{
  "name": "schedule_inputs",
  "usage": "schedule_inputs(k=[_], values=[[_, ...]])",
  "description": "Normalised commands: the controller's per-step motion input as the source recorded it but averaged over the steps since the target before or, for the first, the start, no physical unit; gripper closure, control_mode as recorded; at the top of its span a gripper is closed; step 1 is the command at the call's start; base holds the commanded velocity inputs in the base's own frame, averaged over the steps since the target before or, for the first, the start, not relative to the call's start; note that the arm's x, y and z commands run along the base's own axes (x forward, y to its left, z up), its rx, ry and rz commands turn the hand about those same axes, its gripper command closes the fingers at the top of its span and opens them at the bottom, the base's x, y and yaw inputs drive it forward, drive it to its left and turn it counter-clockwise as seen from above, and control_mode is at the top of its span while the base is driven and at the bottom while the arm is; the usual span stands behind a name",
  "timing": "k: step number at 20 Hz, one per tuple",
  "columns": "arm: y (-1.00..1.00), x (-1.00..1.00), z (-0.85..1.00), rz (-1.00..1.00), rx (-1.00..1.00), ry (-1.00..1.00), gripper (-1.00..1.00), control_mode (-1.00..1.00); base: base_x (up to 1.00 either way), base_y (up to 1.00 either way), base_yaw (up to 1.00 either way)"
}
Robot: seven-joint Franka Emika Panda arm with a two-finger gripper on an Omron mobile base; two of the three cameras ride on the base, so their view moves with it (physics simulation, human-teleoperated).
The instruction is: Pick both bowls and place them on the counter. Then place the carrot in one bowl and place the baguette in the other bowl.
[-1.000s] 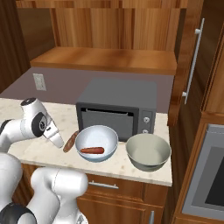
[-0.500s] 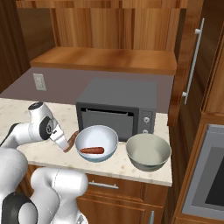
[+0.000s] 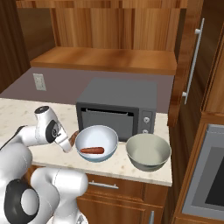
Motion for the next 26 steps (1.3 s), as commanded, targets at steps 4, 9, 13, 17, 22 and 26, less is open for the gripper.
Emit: schedule_inputs(k=[4, 9, 13, 17, 22, 26], values=[[0.0, 0.16, -0.21, 0.0, 0.01, -0.01, -1.0, -1.0, 0.0, 0.0, 0.0], [0.05, 0.18, -0.19, 0.0, 0.0, -0.03, -1.0, -1.0, 0.0, 0.0, 0.0], [0.07, 0.22, -0.15, 0.0, 0.0, -0.03, -1.0, -1.0, 0.0, 0.0, 0.0], [0.05, 0.22, -0.17, 0.0, 0.0, -0.01, -1.0, -1.0, 0.0, 0.0, 0.0], [0.01, 0.23, -0.17, 0.0, 0.01, 0.0, -1.0, -1.0, 0.0, 0.0, 0.0], [0.03, 0.19, -0.17, 0.0, 0.01, 0.0, -1.0, -1.0, 0.0, 0.0, 0.0]])
